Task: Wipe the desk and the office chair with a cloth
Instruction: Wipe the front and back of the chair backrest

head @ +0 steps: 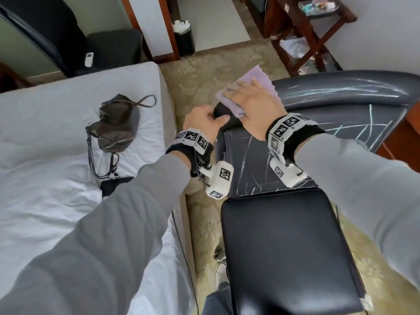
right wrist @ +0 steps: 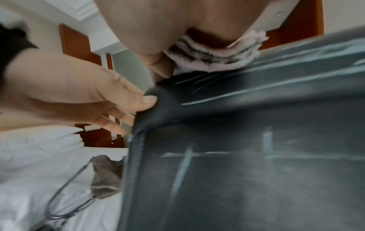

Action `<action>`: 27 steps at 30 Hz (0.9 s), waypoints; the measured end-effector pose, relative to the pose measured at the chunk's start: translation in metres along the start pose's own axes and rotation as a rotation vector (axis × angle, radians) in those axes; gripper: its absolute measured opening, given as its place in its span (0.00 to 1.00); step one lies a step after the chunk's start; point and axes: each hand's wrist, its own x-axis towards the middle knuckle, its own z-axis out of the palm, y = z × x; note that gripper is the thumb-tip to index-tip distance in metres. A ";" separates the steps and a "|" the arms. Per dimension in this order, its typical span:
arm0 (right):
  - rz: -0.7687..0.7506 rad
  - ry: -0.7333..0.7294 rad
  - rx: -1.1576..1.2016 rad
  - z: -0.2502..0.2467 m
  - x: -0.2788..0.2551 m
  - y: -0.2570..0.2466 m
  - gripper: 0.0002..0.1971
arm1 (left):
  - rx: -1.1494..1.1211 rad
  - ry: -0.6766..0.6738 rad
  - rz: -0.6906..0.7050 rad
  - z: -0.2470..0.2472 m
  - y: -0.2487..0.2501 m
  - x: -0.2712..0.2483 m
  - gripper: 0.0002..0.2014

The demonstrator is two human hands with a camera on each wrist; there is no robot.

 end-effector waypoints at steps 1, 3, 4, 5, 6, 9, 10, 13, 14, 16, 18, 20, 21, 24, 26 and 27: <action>0.043 0.037 0.005 -0.006 -0.007 0.013 0.28 | -0.022 -0.007 -0.016 0.000 0.000 0.000 0.16; 0.177 0.090 -0.021 -0.017 -0.021 0.047 0.25 | -0.039 -0.022 -0.028 0.000 0.001 0.001 0.14; 0.241 0.089 -0.023 -0.021 -0.027 0.060 0.26 | -0.040 -0.025 -0.026 -0.001 0.003 0.000 0.13; 0.290 0.066 -0.024 -0.023 -0.029 0.065 0.29 | -0.033 -0.021 -0.020 -0.002 0.005 -0.002 0.12; 0.319 0.025 -0.039 -0.022 -0.030 0.062 0.33 | -0.022 -0.012 -0.018 -0.002 0.006 -0.004 0.12; 0.261 -0.089 -0.127 0.001 -0.021 0.014 0.42 | 0.002 -0.016 -0.024 -0.002 0.010 -0.006 0.12; 0.201 -0.109 -0.150 0.011 -0.019 -0.005 0.42 | 0.029 -0.029 -0.015 -0.003 0.011 -0.006 0.11; 0.021 -0.090 -0.122 0.025 -0.022 -0.032 0.40 | 0.138 -0.057 0.031 -0.008 0.013 -0.003 0.11; -0.019 -0.089 -0.118 0.024 -0.026 -0.027 0.40 | 0.146 -0.073 0.051 -0.009 0.013 -0.003 0.12; -0.047 -0.093 -0.094 0.018 -0.033 -0.005 0.41 | 0.165 -0.108 0.078 -0.013 0.014 -0.002 0.12; 0.053 -0.110 0.013 0.004 -0.040 0.022 0.41 | 0.186 -0.103 0.115 -0.019 0.016 0.001 0.13; 0.163 -0.082 0.167 -0.009 -0.045 0.046 0.37 | 0.173 -0.038 0.139 -0.025 0.018 0.006 0.20; 0.177 -0.061 0.192 -0.012 -0.044 0.054 0.34 | 0.162 -0.015 0.156 -0.027 0.020 0.008 0.21; 0.127 -0.094 0.035 -0.013 -0.031 0.054 0.36 | 0.179 0.003 0.204 -0.026 0.029 0.008 0.17; 0.062 -0.099 -0.118 -0.004 -0.019 0.040 0.42 | 0.218 0.020 0.221 -0.023 0.033 0.007 0.14; 0.037 -0.092 -0.177 0.002 -0.013 0.033 0.44 | 0.233 0.030 0.219 -0.021 0.034 0.008 0.14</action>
